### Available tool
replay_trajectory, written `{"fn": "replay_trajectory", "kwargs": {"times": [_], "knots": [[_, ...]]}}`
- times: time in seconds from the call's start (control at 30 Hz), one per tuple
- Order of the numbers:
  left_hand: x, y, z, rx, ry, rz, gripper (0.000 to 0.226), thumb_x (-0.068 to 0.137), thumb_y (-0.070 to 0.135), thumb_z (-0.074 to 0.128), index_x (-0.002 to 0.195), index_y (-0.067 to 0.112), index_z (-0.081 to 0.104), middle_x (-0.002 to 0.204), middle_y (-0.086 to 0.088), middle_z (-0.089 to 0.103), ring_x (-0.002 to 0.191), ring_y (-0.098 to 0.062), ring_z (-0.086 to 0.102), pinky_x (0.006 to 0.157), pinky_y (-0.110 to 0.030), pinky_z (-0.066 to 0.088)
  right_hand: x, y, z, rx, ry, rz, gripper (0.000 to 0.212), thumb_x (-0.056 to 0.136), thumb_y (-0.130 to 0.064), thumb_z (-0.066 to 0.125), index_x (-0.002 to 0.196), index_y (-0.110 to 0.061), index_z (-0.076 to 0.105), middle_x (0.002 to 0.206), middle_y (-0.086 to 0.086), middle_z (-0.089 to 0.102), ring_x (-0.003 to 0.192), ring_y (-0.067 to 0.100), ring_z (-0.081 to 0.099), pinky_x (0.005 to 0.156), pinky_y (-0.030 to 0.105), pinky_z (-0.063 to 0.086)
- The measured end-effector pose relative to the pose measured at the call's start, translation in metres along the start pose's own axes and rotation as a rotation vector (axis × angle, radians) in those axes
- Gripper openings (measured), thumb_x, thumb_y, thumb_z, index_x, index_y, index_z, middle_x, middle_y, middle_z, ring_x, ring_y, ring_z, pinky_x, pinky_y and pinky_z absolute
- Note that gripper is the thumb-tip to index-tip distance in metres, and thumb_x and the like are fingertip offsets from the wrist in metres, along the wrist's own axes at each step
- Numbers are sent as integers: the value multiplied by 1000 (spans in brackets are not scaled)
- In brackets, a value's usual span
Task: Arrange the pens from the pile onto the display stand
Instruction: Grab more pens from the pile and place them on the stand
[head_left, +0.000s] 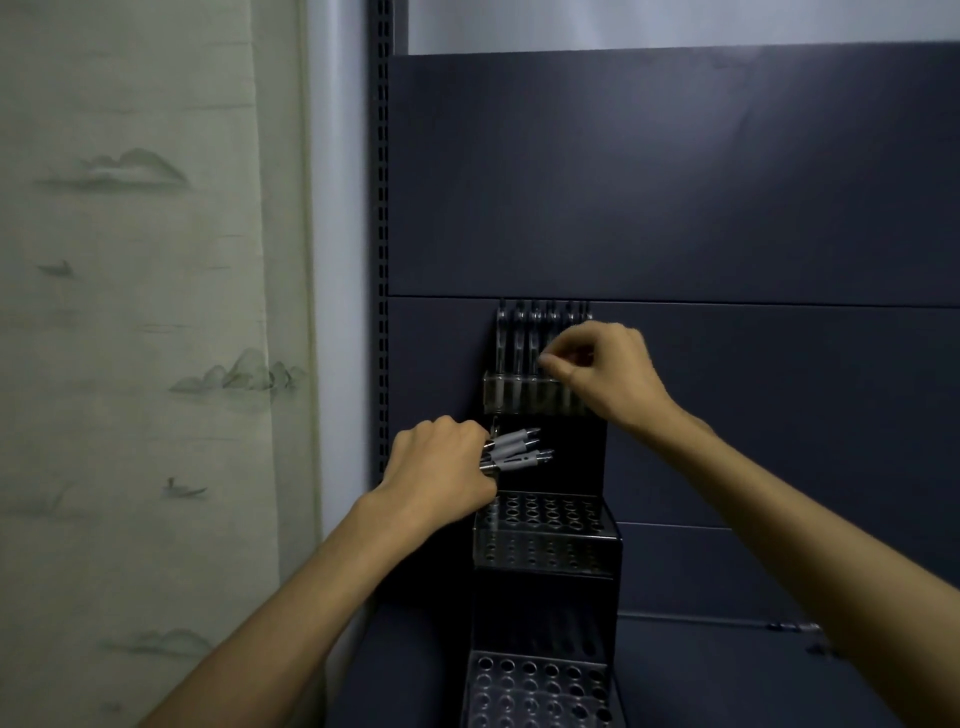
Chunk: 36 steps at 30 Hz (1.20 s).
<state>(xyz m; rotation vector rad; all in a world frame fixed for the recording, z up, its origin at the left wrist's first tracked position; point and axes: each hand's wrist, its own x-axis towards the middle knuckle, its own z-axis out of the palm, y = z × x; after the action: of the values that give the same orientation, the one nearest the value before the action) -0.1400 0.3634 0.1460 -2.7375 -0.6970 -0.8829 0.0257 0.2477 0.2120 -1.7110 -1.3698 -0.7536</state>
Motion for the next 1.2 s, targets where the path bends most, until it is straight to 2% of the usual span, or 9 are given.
{"fn": "replay_trajectory", "kwargs": {"times": [0.13, 0.2, 0.33, 0.5, 0.7, 0.8, 0.93, 1.03, 1.2], "knots": [[0, 5, -2, -4, 36, 4, 20, 78, 28, 60, 97, 24, 64, 82, 0, 58, 83, -28, 60, 64, -34, 38, -12, -21, -7, 77, -497, -102, 14, 89, -35, 74, 96, -24, 80, 91, -14, 76, 87, -8, 67, 79, 11, 51], [1, 7, -3, 3, 48, 6, 24, 78, 31, 61, 102, 27, 65, 81, 2, 55, 85, -28, 60, 64, -34, 37, -14, -23, -5, 72, -585, -106, 14, 87, -33, 77, 96, -23, 80, 91, -14, 76, 87, -7, 68, 82, 13, 53], [3, 8, -5, -5, 40, -6, 23, 77, 30, 64, 99, 30, 68, 69, 7, 46, 72, -21, 47, 63, -32, 36, -13, -16, -7, 117, -575, -88, 10, 83, -21, 81, 92, -18, 80, 87, -10, 76, 84, -4, 69, 79, 13, 53], [3, 4, -4, -22, 26, -18, 21, 81, 33, 60, 100, 29, 68, 76, 6, 52, 81, -26, 59, 65, -32, 39, -12, -5, -20, 47, -590, -31, 12, 88, -16, 75, 97, -22, 80, 93, -11, 73, 89, 3, 66, 82, 22, 54], [4, 13, -3, 0, 27, 11, 13, 85, 29, 58, 96, 24, 64, 75, 4, 47, 76, -24, 52, 63, -35, 34, -15, -16, -15, -91, -595, -172, 14, 92, -27, 71, 104, -23, 78, 87, -20, 61, 77, -10, 56, 71, 4, 41], [6, 14, -3, -8, 21, 12, 13, 83, 28, 59, 95, 24, 65, 75, 5, 47, 73, -23, 48, 63, -34, 34, -14, -18, -15, -155, -583, -213, 13, 91, -24, 72, 102, -22, 79, 84, -20, 60, 74, -10, 54, 67, 4, 39], [7, 14, -4, -35, 16, 27, 15, 82, 27, 59, 96, 25, 66, 74, 5, 49, 72, -21, 48, 62, -32, 35, -11, -14, -17, -259, -598, -243, 12, 93, -21, 69, 102, -21, 76, 91, -16, 57, 78, -2, 50, 72, 12, 42], [8, 11, -4, -36, 25, 10, 13, 84, 27, 59, 95, 25, 66, 72, 7, 48, 72, -20, 48, 63, -32, 35, -9, -3, -26, -368, -555, -236, 9, 93, -19, 68, 101, -21, 72, 99, -11, 58, 98, 10, 50, 85, 32, 48], [7, 3, -5, -55, 28, -20, 7, 86, 28, 58, 83, 25, 63, 69, 7, 53, 69, -19, 51, 62, -32, 37, 0, 18, -42, -374, -305, -147, 3, 99, -16, 59, 99, -17, 57, 97, -5, 51, 98, 21, 50, 76, 34, 40]]}}
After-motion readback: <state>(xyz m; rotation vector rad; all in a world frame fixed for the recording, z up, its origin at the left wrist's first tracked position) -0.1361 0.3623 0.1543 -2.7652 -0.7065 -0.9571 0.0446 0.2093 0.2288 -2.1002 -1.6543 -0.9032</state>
